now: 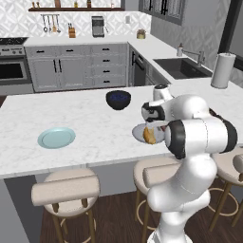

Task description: Place one bun and one sausage from the bowl on each plate.

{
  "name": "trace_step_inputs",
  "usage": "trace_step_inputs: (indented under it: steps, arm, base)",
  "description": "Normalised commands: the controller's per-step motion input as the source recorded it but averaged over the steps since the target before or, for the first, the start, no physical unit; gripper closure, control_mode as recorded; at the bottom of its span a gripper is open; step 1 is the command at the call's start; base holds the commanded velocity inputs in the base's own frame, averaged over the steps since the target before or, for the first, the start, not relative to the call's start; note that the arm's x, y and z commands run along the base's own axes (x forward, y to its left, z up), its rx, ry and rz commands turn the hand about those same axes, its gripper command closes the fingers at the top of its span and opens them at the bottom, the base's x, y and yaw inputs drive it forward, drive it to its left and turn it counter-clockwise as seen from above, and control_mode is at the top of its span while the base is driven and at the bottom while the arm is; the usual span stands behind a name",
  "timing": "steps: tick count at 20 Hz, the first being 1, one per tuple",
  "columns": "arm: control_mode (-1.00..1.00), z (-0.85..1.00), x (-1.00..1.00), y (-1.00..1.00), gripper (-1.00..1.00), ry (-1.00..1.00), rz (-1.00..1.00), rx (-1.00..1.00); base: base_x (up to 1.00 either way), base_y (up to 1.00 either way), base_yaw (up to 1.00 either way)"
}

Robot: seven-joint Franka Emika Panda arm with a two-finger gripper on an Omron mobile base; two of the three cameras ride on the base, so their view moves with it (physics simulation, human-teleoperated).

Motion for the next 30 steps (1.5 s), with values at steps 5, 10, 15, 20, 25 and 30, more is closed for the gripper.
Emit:
trace_step_inputs:
  steps: [5, 10, 15, 20, 25, 30]
  arm:
    - [-1.0, -0.39, 0.01, -0.03, 1.0, 0.0, -0.2, 0.11]
    - [-1.0, -0.17, 0.15, 0.0, 1.0, -0.02, -0.1, 0.04]
    - [-1.0, -0.29, 0.5, 0.0, 1.0, 0.0, -0.01, -0.01]
    - [-1.0, -0.12, 0.46, 0.0, 1.0, 0.0, 0.0, 0.0]
    - [-1.0, -0.01, 0.12, 0.0, 1.0, -0.01, 0.0, 0.0]
    - [-1.0, 0.0, 0.0, 0.0, -1.0, 0.0, 0.0, 0.0]
  base:
    - [0.0, 0.0, 0.0]
    - [0.0, 0.0, 0.0]
    - [0.0, 0.0, 0.0]
    - [0.0, 0.0, 0.0]
    - [0.0, 0.0, 0.0]
    - [0.0, 0.0, 0.0]
